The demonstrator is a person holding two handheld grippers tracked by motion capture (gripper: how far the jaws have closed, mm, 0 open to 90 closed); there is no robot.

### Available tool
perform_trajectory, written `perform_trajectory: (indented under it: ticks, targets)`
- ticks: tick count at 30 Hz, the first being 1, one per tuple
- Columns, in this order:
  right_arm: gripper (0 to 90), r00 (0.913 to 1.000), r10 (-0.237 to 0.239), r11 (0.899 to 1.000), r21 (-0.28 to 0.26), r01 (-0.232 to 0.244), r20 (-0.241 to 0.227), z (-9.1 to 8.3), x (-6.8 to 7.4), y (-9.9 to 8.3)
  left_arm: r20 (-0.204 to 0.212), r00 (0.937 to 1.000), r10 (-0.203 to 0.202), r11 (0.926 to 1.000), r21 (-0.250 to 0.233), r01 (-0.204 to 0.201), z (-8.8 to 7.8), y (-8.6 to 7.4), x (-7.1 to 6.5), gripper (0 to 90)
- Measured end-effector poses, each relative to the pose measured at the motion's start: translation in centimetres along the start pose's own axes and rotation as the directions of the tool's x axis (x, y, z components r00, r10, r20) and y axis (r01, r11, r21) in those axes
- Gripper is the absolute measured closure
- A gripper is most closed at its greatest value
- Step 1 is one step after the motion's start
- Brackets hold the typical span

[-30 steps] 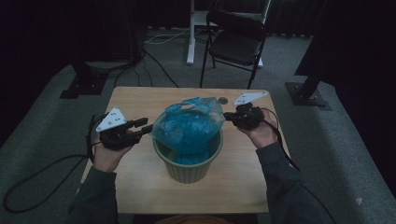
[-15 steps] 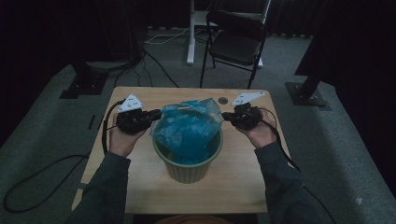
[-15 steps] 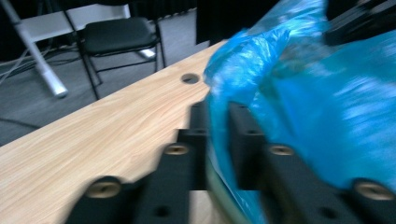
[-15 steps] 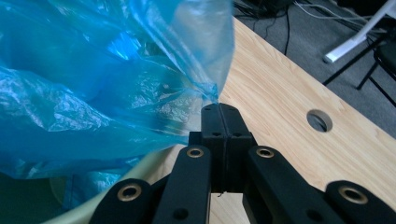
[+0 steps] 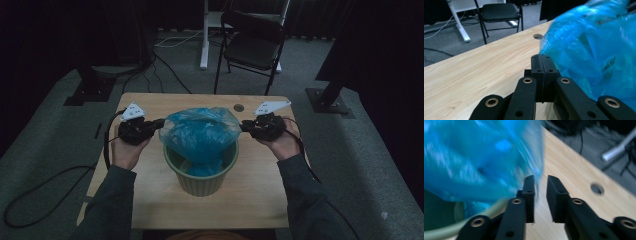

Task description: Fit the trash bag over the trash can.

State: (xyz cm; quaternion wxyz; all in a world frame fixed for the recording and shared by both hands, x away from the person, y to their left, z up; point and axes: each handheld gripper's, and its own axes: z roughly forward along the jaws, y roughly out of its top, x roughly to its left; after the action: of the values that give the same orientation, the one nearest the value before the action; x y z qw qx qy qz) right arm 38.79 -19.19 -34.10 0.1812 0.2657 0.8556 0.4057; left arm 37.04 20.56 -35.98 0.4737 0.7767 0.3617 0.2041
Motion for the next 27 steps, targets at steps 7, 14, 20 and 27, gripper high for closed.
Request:
perform_trajectory:
  ticks: [7, 14, 20, 27]
  targets:
    - [67.2, 0.9961, -0.088, 0.993, -0.082, 0.088, 0.012, -0.7, 1.2, 1.4, 0.012, 0.9997, 0.022, 0.9997, 0.0, -0.022, 0.5, 0.6, -0.7, 89.8]
    - [62.0, 0.9931, -0.112, 0.987, -0.111, 0.115, 0.034, 0.1, 1.7, 2.0, 0.012, 0.9997, 0.021, 0.9998, -0.002, -0.021, 0.9, 0.9, -0.9, 89.8]
    - [62.9, 0.99, -0.134, 0.975, -0.173, 0.139, 0.045, -1.2, 2.0, 2.5, 0.011, 0.9997, 0.02, 0.9998, -0.009, -0.02, 0.7, 1.1, -1.0, 89.8]
    - [61.5, 0.9846, -0.171, 0.967, -0.188, 0.175, 0.036, -1.4, 2.6, 2.4, 0.006, 0.9997, 0.023, 0.9997, -0.011, -0.022, 0.7, 1.3, -1.1, 89.8]
